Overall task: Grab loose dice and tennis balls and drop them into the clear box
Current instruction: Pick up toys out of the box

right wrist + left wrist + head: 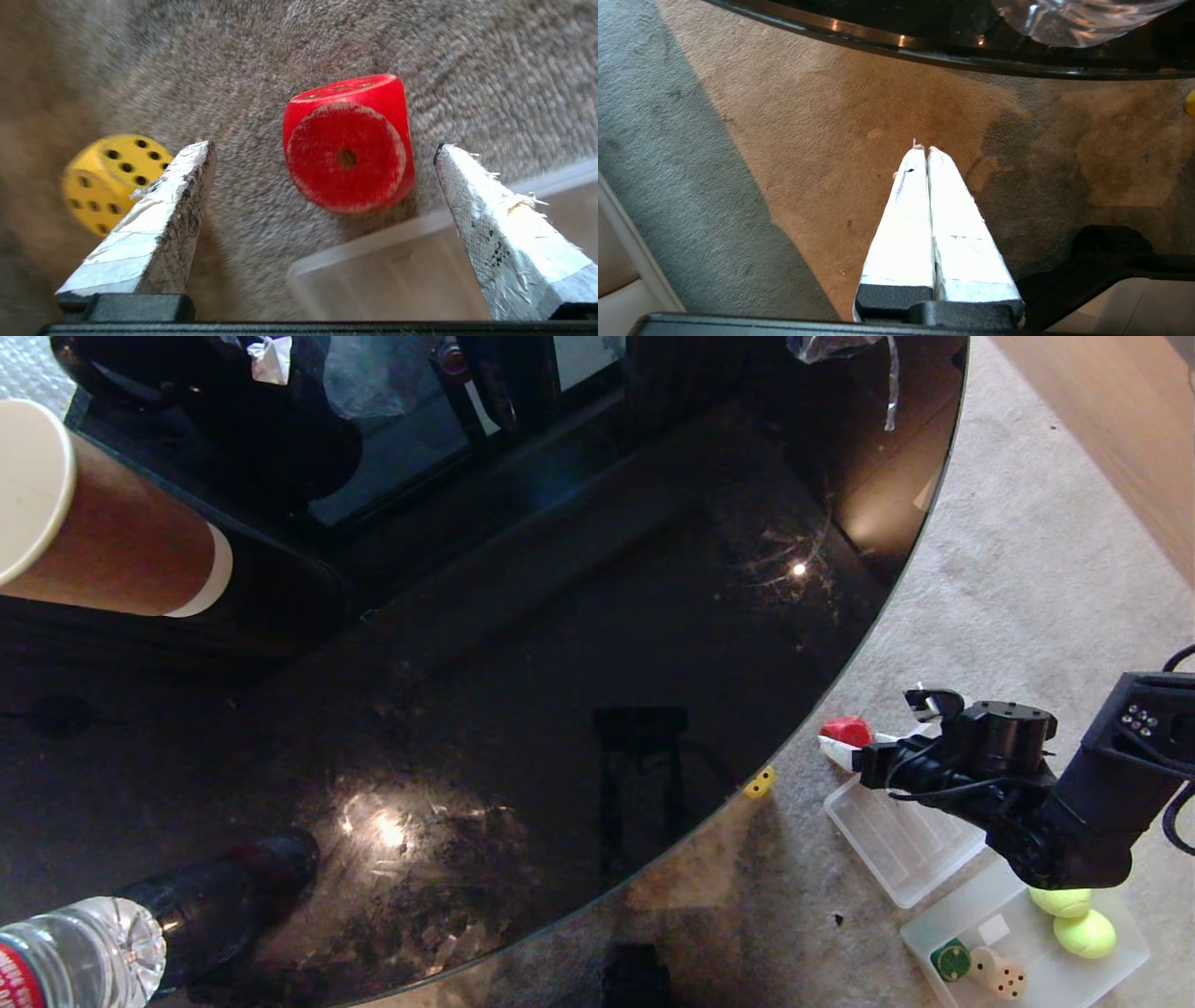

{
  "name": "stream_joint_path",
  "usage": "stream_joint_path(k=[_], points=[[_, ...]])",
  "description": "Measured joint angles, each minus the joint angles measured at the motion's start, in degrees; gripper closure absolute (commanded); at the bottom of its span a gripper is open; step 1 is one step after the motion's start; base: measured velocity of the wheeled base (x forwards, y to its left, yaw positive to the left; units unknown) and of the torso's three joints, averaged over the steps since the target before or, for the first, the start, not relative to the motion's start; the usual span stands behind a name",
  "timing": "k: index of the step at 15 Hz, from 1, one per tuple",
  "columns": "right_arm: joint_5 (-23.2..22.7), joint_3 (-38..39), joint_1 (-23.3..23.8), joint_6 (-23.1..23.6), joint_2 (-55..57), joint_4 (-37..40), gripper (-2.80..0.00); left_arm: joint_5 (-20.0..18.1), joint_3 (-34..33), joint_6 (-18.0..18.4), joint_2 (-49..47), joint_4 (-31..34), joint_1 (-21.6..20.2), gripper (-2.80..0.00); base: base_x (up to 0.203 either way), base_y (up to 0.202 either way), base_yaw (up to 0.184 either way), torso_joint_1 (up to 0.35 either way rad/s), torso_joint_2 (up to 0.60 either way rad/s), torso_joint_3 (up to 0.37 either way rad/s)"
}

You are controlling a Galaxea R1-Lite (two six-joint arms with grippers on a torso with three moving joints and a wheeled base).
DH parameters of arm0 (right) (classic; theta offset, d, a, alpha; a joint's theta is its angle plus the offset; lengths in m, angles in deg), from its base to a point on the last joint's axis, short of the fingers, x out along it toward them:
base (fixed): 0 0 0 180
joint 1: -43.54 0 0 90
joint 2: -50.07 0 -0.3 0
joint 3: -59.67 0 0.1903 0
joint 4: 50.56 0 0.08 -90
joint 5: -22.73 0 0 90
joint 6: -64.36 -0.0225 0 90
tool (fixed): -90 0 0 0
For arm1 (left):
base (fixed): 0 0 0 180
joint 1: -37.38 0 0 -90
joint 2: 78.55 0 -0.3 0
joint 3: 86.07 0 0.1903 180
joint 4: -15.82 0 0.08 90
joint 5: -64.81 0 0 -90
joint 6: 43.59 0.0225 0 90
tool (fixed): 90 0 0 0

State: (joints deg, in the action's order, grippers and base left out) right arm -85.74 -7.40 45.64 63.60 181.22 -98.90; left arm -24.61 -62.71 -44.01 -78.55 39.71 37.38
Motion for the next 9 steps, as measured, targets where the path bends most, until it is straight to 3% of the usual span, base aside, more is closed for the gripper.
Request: stream_joint_path(k=[7, 8, 9], points=[[0.48, -4.0, 0.28, 4.22, 3.75, -0.23, -2.8, -0.01, 0.0, 0.0, 0.0, 0.01, 0.0, 0.0, 0.0, 0.0, 0.0, 0.0, 0.0, 0.0], [0.59, -4.53, 0.28, 4.19, 4.18, -0.21, 0.0, -0.01, 0.0, -0.01, 0.0, 0.01, 0.0, 0.0, 0.0, 0.0, 0.0, 0.0, 0.0, 0.0], [0.64, -4.87, 0.26, 4.15, 4.54, -0.21, 0.0, 0.01, 0.0, 0.0, 0.0, 0.01, 0.0, 0.0, 0.0, 0.0, 0.0, 0.0, 0.0, 0.0]])
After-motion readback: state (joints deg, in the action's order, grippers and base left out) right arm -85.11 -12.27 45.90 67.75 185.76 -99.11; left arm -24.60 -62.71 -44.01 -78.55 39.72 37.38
